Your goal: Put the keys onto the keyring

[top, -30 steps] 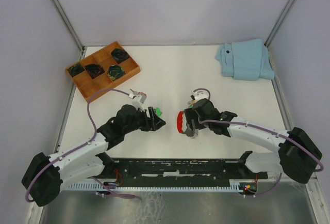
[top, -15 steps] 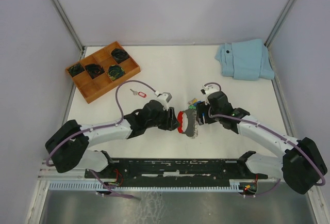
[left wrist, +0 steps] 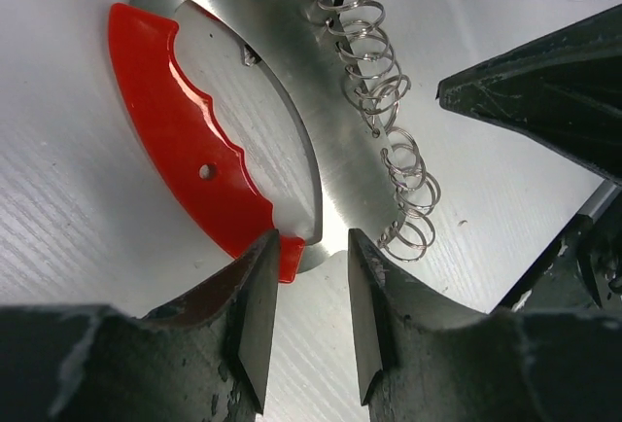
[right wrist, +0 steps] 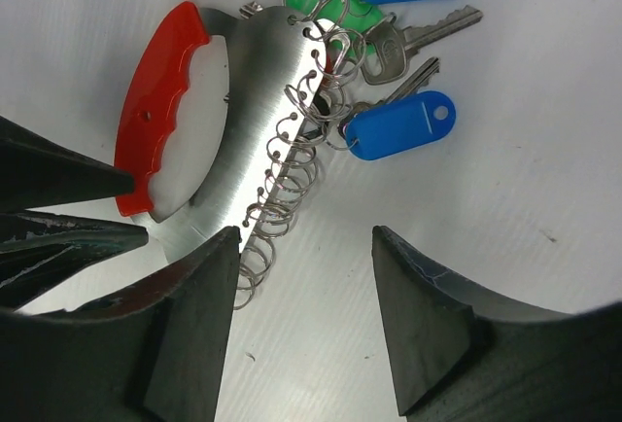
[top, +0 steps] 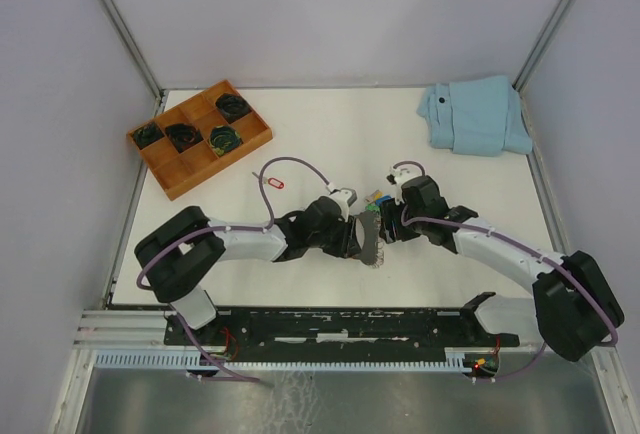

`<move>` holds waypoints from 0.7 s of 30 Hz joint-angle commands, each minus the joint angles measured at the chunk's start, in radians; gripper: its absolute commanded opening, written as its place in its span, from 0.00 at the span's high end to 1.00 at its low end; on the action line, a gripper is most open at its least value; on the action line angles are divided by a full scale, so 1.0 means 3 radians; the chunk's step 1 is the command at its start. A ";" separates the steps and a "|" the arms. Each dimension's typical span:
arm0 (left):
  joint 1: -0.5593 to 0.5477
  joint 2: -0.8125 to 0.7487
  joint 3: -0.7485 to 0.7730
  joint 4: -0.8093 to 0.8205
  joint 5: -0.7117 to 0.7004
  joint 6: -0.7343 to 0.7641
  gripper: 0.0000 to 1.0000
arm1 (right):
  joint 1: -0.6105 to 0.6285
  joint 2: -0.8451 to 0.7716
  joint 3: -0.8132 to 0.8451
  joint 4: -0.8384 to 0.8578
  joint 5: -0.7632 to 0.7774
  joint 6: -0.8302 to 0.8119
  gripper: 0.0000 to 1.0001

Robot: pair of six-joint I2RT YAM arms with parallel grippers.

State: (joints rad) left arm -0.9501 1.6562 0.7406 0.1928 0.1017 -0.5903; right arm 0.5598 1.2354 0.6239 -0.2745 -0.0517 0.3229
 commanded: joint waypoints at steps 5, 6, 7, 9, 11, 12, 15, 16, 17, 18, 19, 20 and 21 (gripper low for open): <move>0.0057 -0.0077 -0.0052 -0.0499 -0.0649 0.0438 0.59 | 0.0000 0.0236 0.0095 0.0290 -0.0394 -0.0098 0.38; 0.0073 -0.0092 -0.0043 -0.0564 -0.0737 0.0478 0.59 | 0.0007 0.0272 0.0126 0.0292 -0.0434 -0.0115 0.39; 0.0095 -0.0102 -0.0035 -0.0622 -0.0809 0.0513 0.59 | 0.0024 0.0303 0.0151 0.0296 -0.0469 -0.0132 0.41; 0.0160 -0.0125 -0.0025 -0.0705 -0.0895 0.0577 0.61 | 0.0064 0.0342 0.0208 0.0289 -0.0473 -0.0153 0.43; 0.0247 -0.0152 -0.0043 -0.0731 -0.0920 0.0615 0.62 | 0.0084 0.0367 0.0258 0.0271 -0.0451 -0.0178 0.46; 0.0293 -0.0166 -0.0052 -0.0734 -0.0922 0.0633 0.62 | 0.0087 0.0384 0.0293 0.0262 -0.0428 -0.0185 0.47; 0.0412 -0.0180 -0.0058 -0.0728 -0.0901 0.0671 0.62 | 0.0092 0.0440 0.0376 0.0217 -0.0356 -0.0204 0.51; 0.0433 -0.0190 -0.0053 -0.0730 -0.0890 0.0674 0.62 | 0.0093 0.0458 0.0406 0.0203 -0.0328 -0.0211 0.51; 0.0440 -0.0208 -0.0055 -0.0718 -0.0869 0.0670 0.62 | 0.0097 0.0476 0.0429 0.0195 -0.0292 -0.0219 0.52; 0.0441 -0.0247 -0.0069 -0.0699 -0.0831 0.0667 0.61 | 0.0097 0.0494 0.0443 0.0190 -0.0257 -0.0237 0.52; 0.0442 -0.0288 -0.0097 -0.0631 -0.0765 0.0649 0.60 | 0.0097 0.0527 0.0461 0.0177 -0.0204 -0.0268 0.52; 0.0442 -0.0336 -0.0131 -0.0579 -0.0709 0.0626 0.58 | 0.0100 0.0562 0.0484 0.0148 -0.0155 -0.0295 0.53; 0.0442 -0.0385 -0.0166 -0.0537 -0.0655 0.0601 0.57 | 0.0098 0.0585 0.0513 0.0110 -0.0127 -0.0322 0.54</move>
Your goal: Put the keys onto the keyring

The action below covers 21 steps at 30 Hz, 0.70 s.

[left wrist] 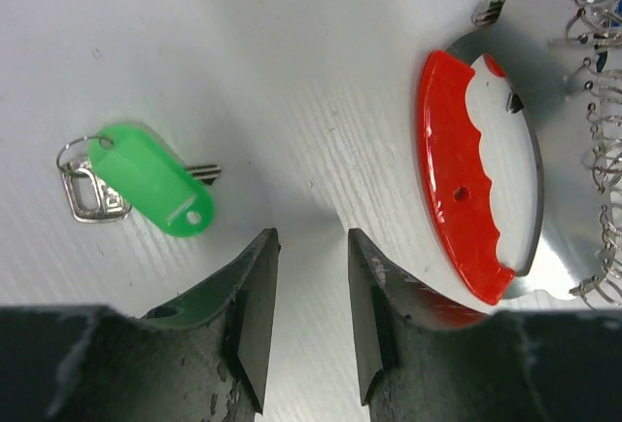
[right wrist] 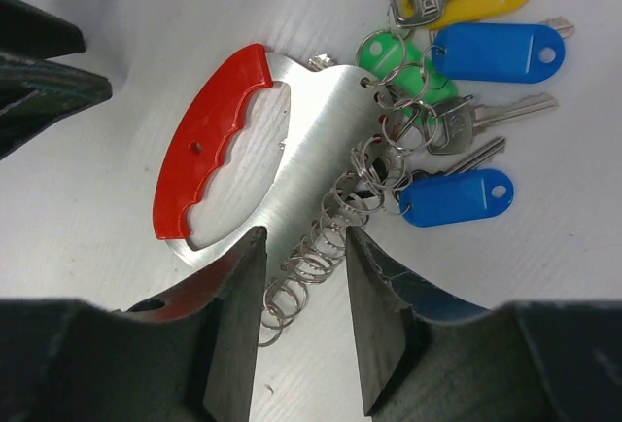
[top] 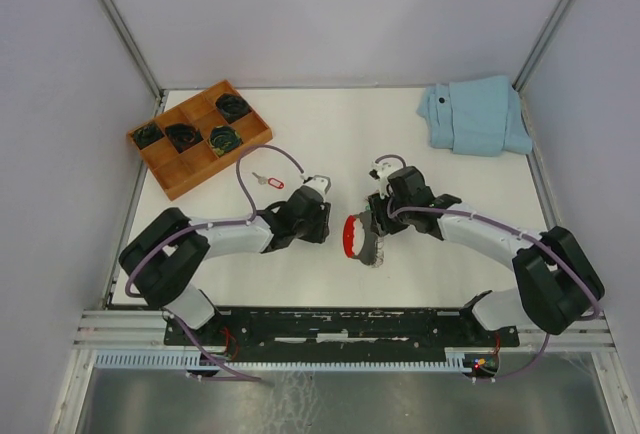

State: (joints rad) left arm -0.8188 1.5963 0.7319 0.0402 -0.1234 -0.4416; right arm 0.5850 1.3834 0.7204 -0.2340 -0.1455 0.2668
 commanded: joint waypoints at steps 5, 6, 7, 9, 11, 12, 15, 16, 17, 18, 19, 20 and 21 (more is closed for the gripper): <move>0.0004 -0.0336 -0.0206 -0.0015 0.0217 0.0068 0.54 | 0.0023 0.0242 0.0215 -0.0019 0.0260 -0.0201 0.56; 0.0004 -0.0364 -0.0221 -0.0011 0.0238 0.0062 0.54 | 0.0024 0.0271 0.0223 -0.0009 0.0258 -0.0206 0.56; 0.0007 -0.0386 -0.0234 -0.0007 0.0259 0.0054 0.54 | 0.0030 0.0300 0.0237 -0.0015 0.0253 -0.0220 0.56; 0.0005 -0.0441 -0.0266 0.0016 0.0293 0.0034 0.53 | 0.0042 0.0358 0.0263 -0.0025 0.0248 -0.0238 0.57; 0.0005 -0.0477 -0.0282 0.0033 0.0332 0.0017 0.53 | 0.0052 0.0404 0.0276 -0.0020 0.0223 -0.0254 0.57; 0.0004 -0.0489 -0.0290 0.0043 0.0353 0.0008 0.53 | 0.0061 0.0422 0.0282 -0.0020 0.0213 -0.0260 0.57; 0.0004 -0.0520 -0.0294 0.0070 0.0416 -0.0023 0.52 | 0.0089 0.0463 0.0293 0.0013 0.0214 -0.0261 0.58; 0.0007 -0.0522 -0.0301 0.0081 0.0434 -0.0030 0.52 | 0.0099 0.0474 0.0297 0.0025 0.0214 -0.0261 0.58; 0.0007 -0.0531 -0.0306 0.0086 0.0447 -0.0035 0.52 | 0.0109 0.0488 0.0302 0.0039 0.0214 -0.0261 0.58; 0.0006 -0.0534 -0.0310 0.0087 0.0452 -0.0036 0.52 | 0.0110 0.0495 0.0314 0.0043 0.0228 -0.0265 0.58; 0.0004 -0.0536 -0.0313 0.0085 0.0450 -0.0038 0.52 | 0.0116 0.0511 0.0325 0.0040 0.0258 -0.0266 0.58; 0.0005 -0.0546 -0.0316 0.0074 0.0456 -0.0037 0.52 | 0.0122 0.0524 0.0336 0.0028 0.0293 -0.0266 0.57; 0.0004 -0.0555 -0.0317 0.0071 0.0462 -0.0037 0.52 | 0.0122 0.0531 0.0339 0.0021 0.0326 -0.0268 0.57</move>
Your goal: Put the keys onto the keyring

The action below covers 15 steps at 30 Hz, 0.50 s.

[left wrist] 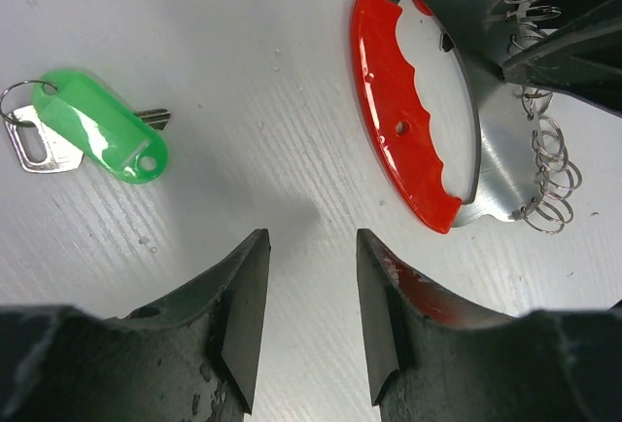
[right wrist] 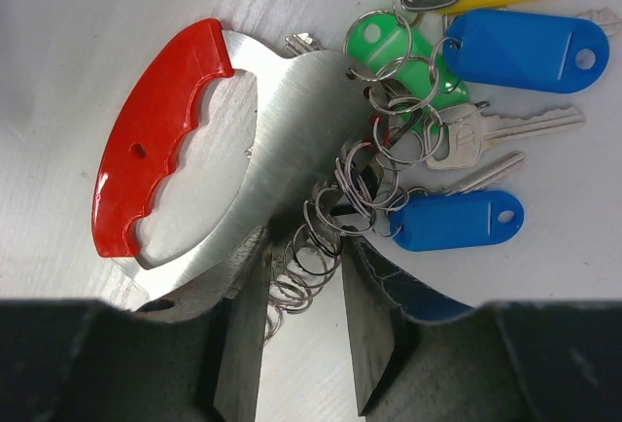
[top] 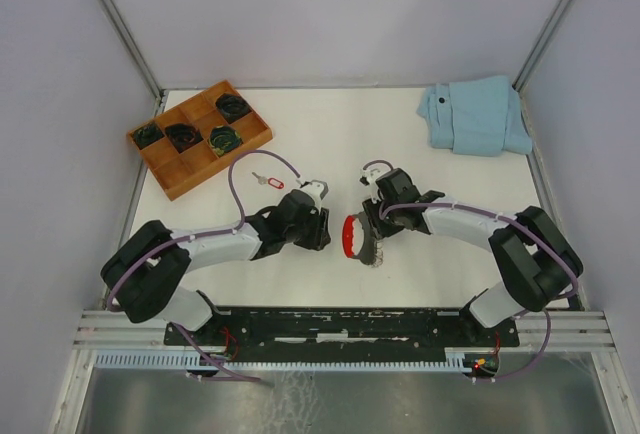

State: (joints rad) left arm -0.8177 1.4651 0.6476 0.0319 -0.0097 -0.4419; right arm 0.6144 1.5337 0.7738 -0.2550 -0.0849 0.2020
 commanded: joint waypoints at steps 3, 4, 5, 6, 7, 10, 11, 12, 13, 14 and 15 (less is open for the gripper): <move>0.0000 -0.0152 -0.0073 0.0119 0.0099 -0.0053 0.51 | 0.0026 0.0041 0.0166 0.0096 0.0139 -0.0037 0.58; 0.0000 -0.0161 -0.0088 0.0126 0.0103 -0.0059 0.51 | 0.0026 0.0039 0.0162 0.0101 0.0124 -0.0028 0.59; -0.0002 -0.0173 -0.0096 0.0124 0.0106 -0.0063 0.51 | 0.0027 0.0037 0.0159 0.0101 0.0113 -0.0021 0.60; 0.0000 -0.0178 -0.0100 0.0126 0.0113 -0.0066 0.51 | 0.0037 0.0026 0.0161 0.0084 0.0105 -0.0015 0.62; 0.0000 -0.0185 -0.0107 0.0128 0.0114 -0.0066 0.51 | 0.0045 0.0004 0.0168 0.0065 0.0109 -0.0014 0.63; 0.0001 -0.0205 -0.0108 0.0106 0.0112 -0.0066 0.51 | 0.0091 -0.0063 0.0186 -0.0022 0.0127 -0.0009 0.69; 0.0000 -0.0210 -0.0113 0.0099 0.0114 -0.0065 0.51 | 0.0113 -0.0084 0.0187 -0.0044 0.0148 -0.0006 0.71; 0.0000 -0.0218 -0.0116 0.0096 0.0114 -0.0063 0.51 | 0.0127 -0.0112 0.0182 -0.0064 0.0170 -0.0004 0.73; 0.0001 -0.0230 -0.0121 0.0097 0.0118 -0.0061 0.51 | 0.0138 -0.0124 0.0177 -0.0080 0.0197 0.0001 0.75; 0.0000 -0.0239 -0.0123 0.0094 0.0117 -0.0061 0.51 | 0.0149 -0.0138 0.0173 -0.0096 0.0231 0.0002 0.76; 0.0000 -0.0251 -0.0130 0.0097 0.0122 -0.0058 0.51 | 0.0151 -0.0142 0.0172 -0.0111 0.0260 0.0002 0.78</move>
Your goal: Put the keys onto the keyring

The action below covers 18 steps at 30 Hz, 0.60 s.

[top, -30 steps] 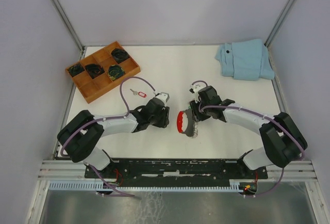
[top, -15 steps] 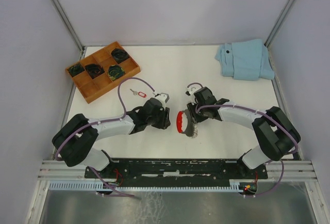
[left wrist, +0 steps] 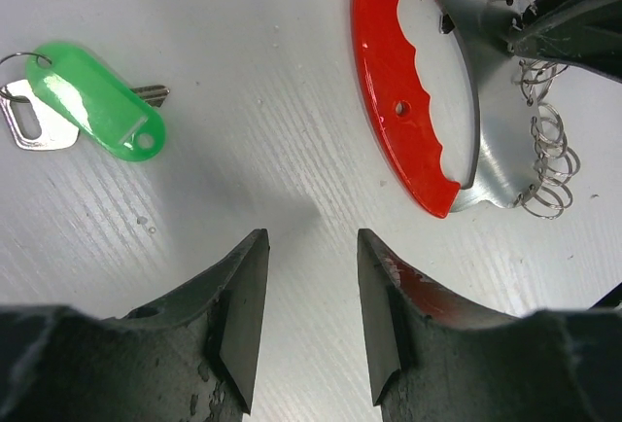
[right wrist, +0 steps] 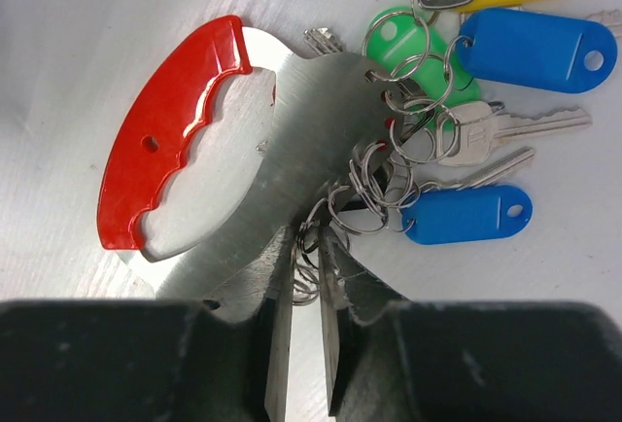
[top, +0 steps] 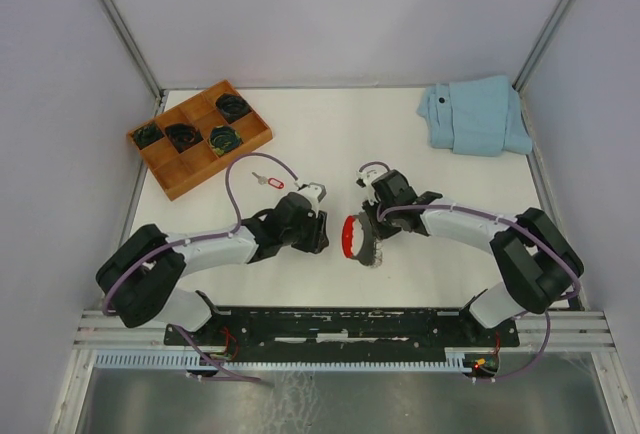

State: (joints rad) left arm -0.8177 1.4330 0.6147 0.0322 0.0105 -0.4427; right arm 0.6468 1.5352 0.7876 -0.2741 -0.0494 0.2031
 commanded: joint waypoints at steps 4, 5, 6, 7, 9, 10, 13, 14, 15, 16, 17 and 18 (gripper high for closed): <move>0.0000 -0.0211 -0.0050 0.0104 0.0082 -0.0040 0.51 | 0.0064 -0.0171 0.0154 -0.0121 0.0185 -0.0026 0.86; 0.0000 -0.0234 -0.0063 0.0113 0.0091 -0.0034 0.51 | 0.0074 -0.0181 0.0168 -0.0146 0.0183 -0.0032 0.88; -0.0001 -0.0258 -0.0076 0.0123 0.0097 -0.0032 0.51 | 0.0089 -0.0202 0.0189 -0.0176 0.0178 -0.0044 0.89; 0.0001 -0.0287 -0.0091 0.0135 0.0098 -0.0026 0.50 | 0.0105 -0.0230 0.0211 -0.0207 0.0178 -0.0057 0.93; 0.0001 -0.0339 -0.0113 0.0180 0.0110 -0.0019 0.50 | 0.0128 -0.0298 0.0240 -0.0247 0.0141 -0.0087 0.98; 0.0001 -0.0371 -0.0130 0.0210 0.0120 -0.0011 0.50 | 0.0134 -0.0343 0.0250 -0.0259 0.0107 -0.0100 0.99; 0.0021 -0.0404 -0.0160 0.0317 0.0139 0.0007 0.49 | 0.0138 -0.0481 0.0272 -0.0286 -0.0082 -0.0180 0.99; 0.0039 -0.0402 -0.0161 0.0355 0.0161 0.0012 0.49 | 0.0136 -0.0522 0.0282 -0.0288 -0.0148 -0.0215 0.99; 0.0059 -0.0398 -0.0158 0.0402 0.0197 0.0013 0.49 | 0.0138 -0.0563 0.0288 -0.0291 -0.0205 -0.0248 0.99; 0.0086 -0.0384 -0.0157 0.0447 0.0247 0.0006 0.49 | 0.0136 -0.0608 0.0296 -0.0288 -0.0246 -0.0276 0.99; 0.0119 -0.0365 -0.0157 0.0497 0.0303 -0.0003 0.49 | 0.0139 -0.0636 0.0306 -0.0293 -0.0282 -0.0306 0.99; 0.0159 -0.0344 -0.0146 0.0538 0.0366 -0.0019 0.49 | 0.0136 -0.0667 0.0320 -0.0297 -0.0313 -0.0332 0.99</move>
State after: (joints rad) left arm -0.8032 1.3369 0.5697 0.0868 0.0547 -0.4423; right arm 0.6811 1.3998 0.8249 -0.3752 -0.0753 0.1547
